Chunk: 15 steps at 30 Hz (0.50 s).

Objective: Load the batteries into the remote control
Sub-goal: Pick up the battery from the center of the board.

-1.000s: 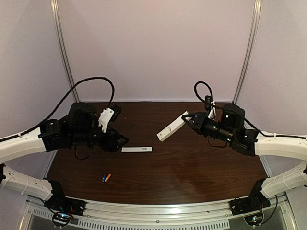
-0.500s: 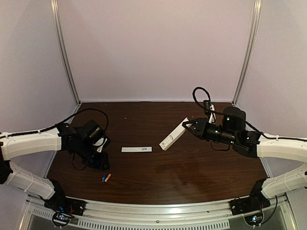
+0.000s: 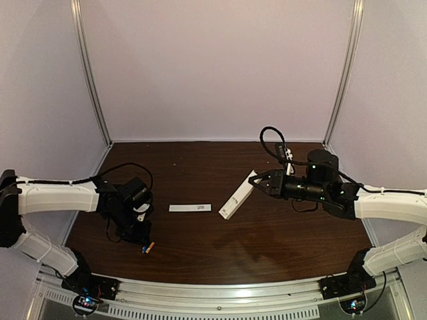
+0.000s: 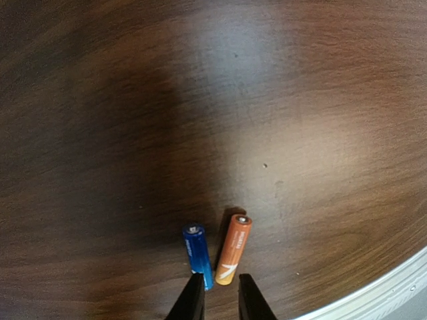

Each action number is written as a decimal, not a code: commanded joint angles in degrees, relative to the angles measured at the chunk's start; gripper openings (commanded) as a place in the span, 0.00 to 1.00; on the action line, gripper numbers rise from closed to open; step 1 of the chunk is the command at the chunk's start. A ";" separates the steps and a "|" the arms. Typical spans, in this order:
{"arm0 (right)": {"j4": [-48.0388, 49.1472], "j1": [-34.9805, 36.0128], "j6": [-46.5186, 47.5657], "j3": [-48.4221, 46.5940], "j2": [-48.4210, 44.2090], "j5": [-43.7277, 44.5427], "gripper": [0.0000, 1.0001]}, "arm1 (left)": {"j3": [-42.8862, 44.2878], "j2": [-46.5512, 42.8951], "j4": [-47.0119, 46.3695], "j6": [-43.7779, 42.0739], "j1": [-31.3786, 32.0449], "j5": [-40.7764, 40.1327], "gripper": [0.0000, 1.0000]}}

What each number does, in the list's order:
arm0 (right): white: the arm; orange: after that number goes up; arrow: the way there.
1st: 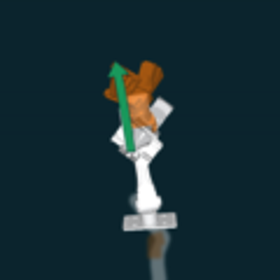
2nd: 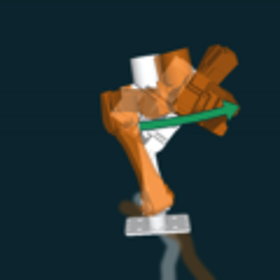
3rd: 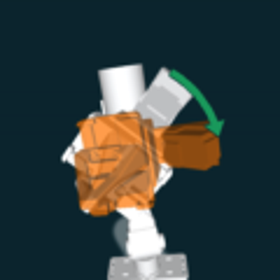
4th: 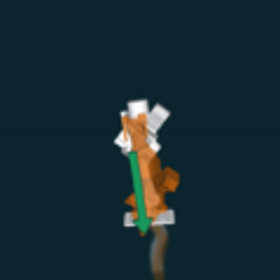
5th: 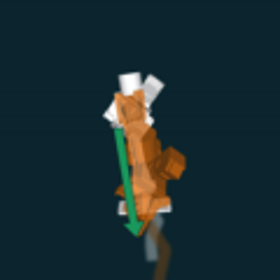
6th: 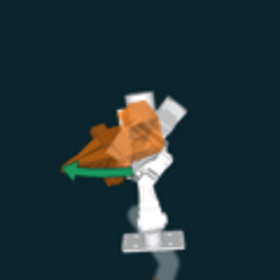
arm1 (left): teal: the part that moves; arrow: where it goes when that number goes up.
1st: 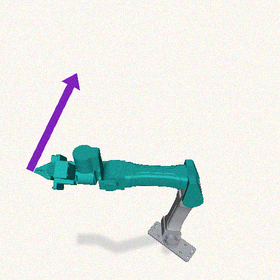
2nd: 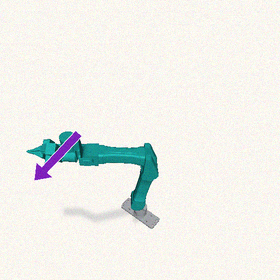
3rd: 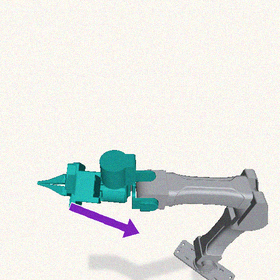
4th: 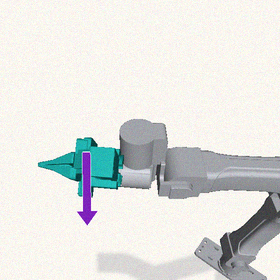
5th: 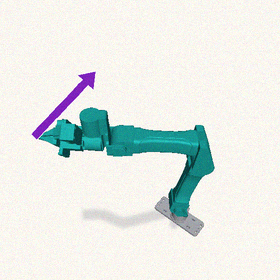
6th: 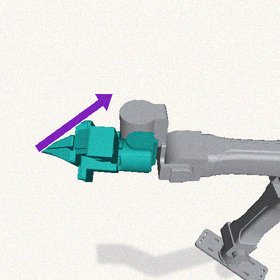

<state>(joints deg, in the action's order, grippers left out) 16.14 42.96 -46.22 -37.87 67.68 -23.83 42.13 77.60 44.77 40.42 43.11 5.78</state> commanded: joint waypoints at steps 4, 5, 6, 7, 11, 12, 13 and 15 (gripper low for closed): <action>1.12 -0.34 1.39 -0.05 0.26 -1.82 0.00 | -0.07 2.57 -1.95 0.00 -0.56 -1.42 0.17; 1.16 -0.33 1.46 -0.02 0.26 -1.85 0.00 | -0.16 2.78 -2.01 0.08 -0.69 -1.69 0.16; 1.24 -0.29 1.48 -0.01 0.26 -1.90 0.00 | -0.13 3.12 -2.05 0.15 -0.93 -1.92 0.16; 1.24 -0.33 1.48 0.05 0.25 -2.04 0.00 | -0.15 3.47 -2.14 0.20 -1.05 -2.12 0.15; 1.21 -0.33 1.56 0.00 0.26 -2.28 0.00 | -0.30 4.52 -2.56 0.21 -1.11 -2.66 0.14; 1.21 -0.33 1.60 -0.01 0.24 -2.36 0.00 | -0.39 4.76 -2.62 0.16 -1.12 -2.63 0.14; 1.20 -0.33 1.68 0.02 0.18 -2.41 0.00 | -0.38 4.87 -2.65 0.18 -1.10 -2.61 0.14; 1.25 -0.42 1.74 0.07 0.09 -2.35 0.00 | -0.48 5.11 -2.62 0.26 -1.10 -2.70 0.14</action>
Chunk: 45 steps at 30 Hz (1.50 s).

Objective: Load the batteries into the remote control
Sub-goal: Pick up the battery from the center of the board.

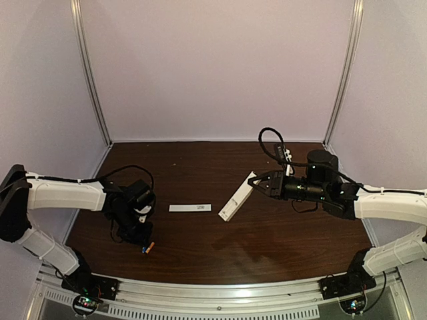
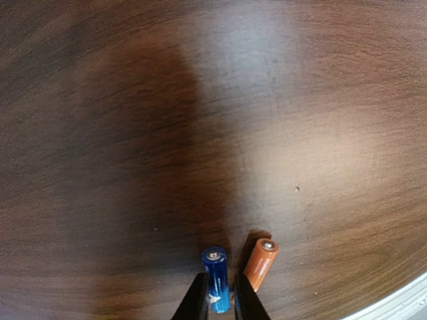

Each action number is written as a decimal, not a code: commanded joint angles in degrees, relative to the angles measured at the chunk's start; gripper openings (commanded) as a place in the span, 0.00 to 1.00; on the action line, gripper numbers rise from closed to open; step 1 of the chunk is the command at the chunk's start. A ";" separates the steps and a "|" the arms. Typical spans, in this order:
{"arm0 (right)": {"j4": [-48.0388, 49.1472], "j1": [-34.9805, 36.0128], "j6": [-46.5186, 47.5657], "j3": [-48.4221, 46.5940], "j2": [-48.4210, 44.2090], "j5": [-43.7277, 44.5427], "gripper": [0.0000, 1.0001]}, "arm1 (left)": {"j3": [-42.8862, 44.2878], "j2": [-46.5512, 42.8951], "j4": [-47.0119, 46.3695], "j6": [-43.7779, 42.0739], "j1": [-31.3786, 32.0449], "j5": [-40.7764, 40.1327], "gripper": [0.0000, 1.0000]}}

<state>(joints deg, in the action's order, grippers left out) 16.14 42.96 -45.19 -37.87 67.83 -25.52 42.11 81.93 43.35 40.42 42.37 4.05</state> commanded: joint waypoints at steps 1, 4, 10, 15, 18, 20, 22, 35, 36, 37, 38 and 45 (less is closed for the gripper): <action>1.24 -0.38 0.72 0.05 -0.07 -0.68 0.00 | -0.50 0.97 -1.20 0.30 -0.36 -1.10 0.14; 1.18 -0.53 0.72 0.03 -0.16 -0.74 0.00 | -0.26 1.94 -0.57 0.71 -0.36 -2.03 0.12; 0.62 -0.59 1.14 -0.15 -0.33 -0.90 0.00 | -0.31 2.45 0.37 1.82 -0.37 -2.82 0.08; 0.39 -0.77 1.29 -0.15 -0.16 -1.33 0.00 | -0.09 3.98 1.18 2.15 -0.24 -3.08 0.07; 0.18 -0.99 1.37 -0.10 -0.45 -1.58 0.00 | 0.56 5.59 2.44 2.80 0.48 -5.20 0.07; 0.04 -1.11 1.50 -0.12 -0.78 -1.58 0.00 | 1.00 6.17 3.65 3.41 1.47 -6.21 0.08; 0.04 -1.29 1.51 -0.02 -1.03 -1.49 0.00 | 1.46 6.22 5.15 4.09 2.10 -7.15 0.08; 2.34 -1.46 0.93 1.11 -0.79 -2.34 0.00 | 0.91 3.83 8.40 6.00 2.37 -8.31 0.10; 2.52 -1.45 0.90 1.16 -0.65 -2.46 0.00 | 1.14 3.28 8.20 6.20 2.32 -8.62 0.08; 2.68 -1.43 0.77 1.17 -0.42 -2.70 0.00 | 1.59 2.34 8.16 6.24 2.28 -9.12 0.05; 2.81 -1.47 0.59 1.11 -0.18 -2.96 0.00 | 2.58 1.67 8.37 6.12 2.28 -9.95 0.01; -0.05 -1.40 -0.87 -0.91 2.19 -4.78 0.00 | 15.91 -9.07 1.96 -5.42 2.33 -14.72 0.00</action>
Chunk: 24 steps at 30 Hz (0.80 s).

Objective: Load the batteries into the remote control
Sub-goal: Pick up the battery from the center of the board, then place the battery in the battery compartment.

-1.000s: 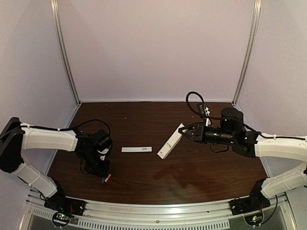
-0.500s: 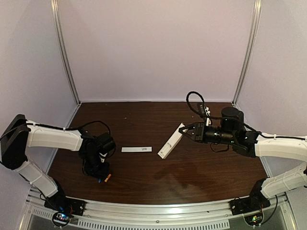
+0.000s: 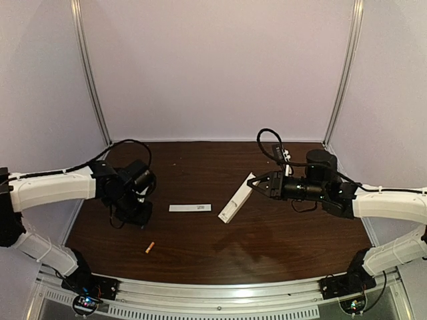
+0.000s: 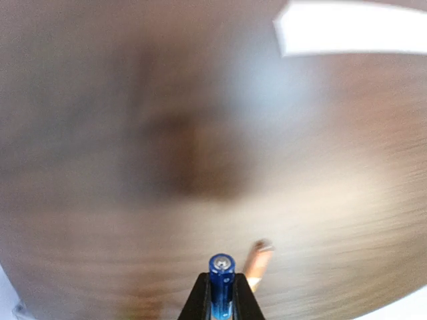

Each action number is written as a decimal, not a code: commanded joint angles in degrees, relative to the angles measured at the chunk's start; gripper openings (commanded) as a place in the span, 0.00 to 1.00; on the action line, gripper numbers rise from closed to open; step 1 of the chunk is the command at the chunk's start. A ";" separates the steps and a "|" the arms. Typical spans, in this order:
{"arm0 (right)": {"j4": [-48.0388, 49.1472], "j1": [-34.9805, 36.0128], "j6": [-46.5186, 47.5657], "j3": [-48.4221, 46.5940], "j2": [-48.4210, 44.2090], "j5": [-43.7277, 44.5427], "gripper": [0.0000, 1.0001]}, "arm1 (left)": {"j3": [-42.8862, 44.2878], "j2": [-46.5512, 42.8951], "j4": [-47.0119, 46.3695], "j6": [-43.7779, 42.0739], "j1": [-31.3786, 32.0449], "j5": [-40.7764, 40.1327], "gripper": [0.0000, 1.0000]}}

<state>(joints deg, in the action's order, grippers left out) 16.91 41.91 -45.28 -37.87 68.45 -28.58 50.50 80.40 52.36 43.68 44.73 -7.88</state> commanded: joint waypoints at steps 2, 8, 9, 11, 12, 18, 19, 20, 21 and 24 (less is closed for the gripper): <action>-2.32 -0.26 -1.71 -1.89 2.40 -1.92 0.00 | 8.07 -11.70 -14.83 -15.20 0.01 1.60 0.00; -0.41 1.36 -7.24 -2.60 5.72 -2.18 0.00 | 7.22 -15.28 -35.13 -25.79 4.09 10.52 0.00; -0.09 1.74 -7.91 -2.90 6.24 -2.07 0.00 | 7.04 -14.64 -37.26 -27.33 6.08 10.04 0.00; -0.22 2.38 -8.90 -3.81 7.13 -1.48 0.00 | 7.36 -12.37 -40.30 -30.39 9.78 9.69 0.00; -0.14 2.73 -9.28 -4.37 7.61 -1.14 0.00 | 7.91 -10.83 -41.00 -31.45 11.13 9.34 0.00; -0.41 3.81 -11.37 -5.77 8.56 -0.65 0.00 | 8.96 -3.42 -46.15 -35.97 16.70 13.21 0.00; -0.62 3.72 -11.67 -5.81 8.59 -0.57 0.00 | 9.49 -2.28 -45.79 -36.63 17.50 12.81 0.00; -0.65 3.75 -11.94 -5.89 8.55 -0.60 0.00 | 9.89 -1.20 -45.62 -37.22 18.08 12.67 0.00; -0.80 3.80 -12.31 -6.02 8.55 -0.62 0.00 | 10.23 -0.47 -45.59 -37.67 18.50 12.66 0.00; -1.27 3.83 -12.89 -6.24 8.51 -0.70 0.00 | 10.26 0.60 -46.31 -37.79 18.80 13.21 0.00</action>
<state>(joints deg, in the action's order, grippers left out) 15.16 45.47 -56.36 -42.30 76.84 -29.78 58.78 80.03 10.28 8.91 62.94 3.79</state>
